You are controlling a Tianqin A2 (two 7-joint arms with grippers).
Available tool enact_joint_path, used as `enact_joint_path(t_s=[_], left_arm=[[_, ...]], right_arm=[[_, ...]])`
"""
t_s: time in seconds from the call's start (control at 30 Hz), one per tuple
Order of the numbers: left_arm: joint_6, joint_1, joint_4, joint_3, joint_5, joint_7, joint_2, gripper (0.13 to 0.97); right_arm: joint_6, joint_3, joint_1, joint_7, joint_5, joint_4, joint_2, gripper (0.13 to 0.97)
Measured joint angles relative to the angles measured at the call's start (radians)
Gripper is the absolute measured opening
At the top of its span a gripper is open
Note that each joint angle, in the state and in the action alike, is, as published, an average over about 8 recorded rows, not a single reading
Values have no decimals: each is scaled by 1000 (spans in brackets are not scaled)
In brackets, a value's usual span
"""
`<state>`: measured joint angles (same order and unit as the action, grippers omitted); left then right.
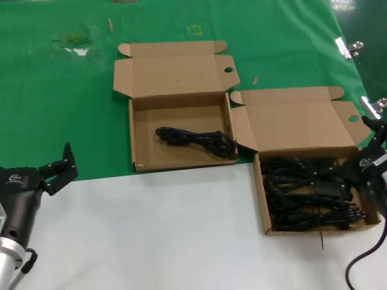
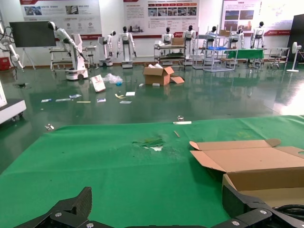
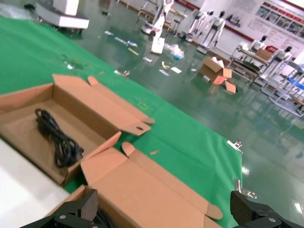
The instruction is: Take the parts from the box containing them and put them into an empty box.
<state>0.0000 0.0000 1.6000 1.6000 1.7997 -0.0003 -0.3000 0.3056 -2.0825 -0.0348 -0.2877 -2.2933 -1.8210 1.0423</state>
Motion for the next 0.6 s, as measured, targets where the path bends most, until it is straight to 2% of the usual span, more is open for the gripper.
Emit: enact_joint_path(t_s=[0.6], left_arm=[[0, 0, 0, 0, 0, 0, 0, 966]], right_arm=[[-81, 128, 9, 76, 131, 59, -197, 966]])
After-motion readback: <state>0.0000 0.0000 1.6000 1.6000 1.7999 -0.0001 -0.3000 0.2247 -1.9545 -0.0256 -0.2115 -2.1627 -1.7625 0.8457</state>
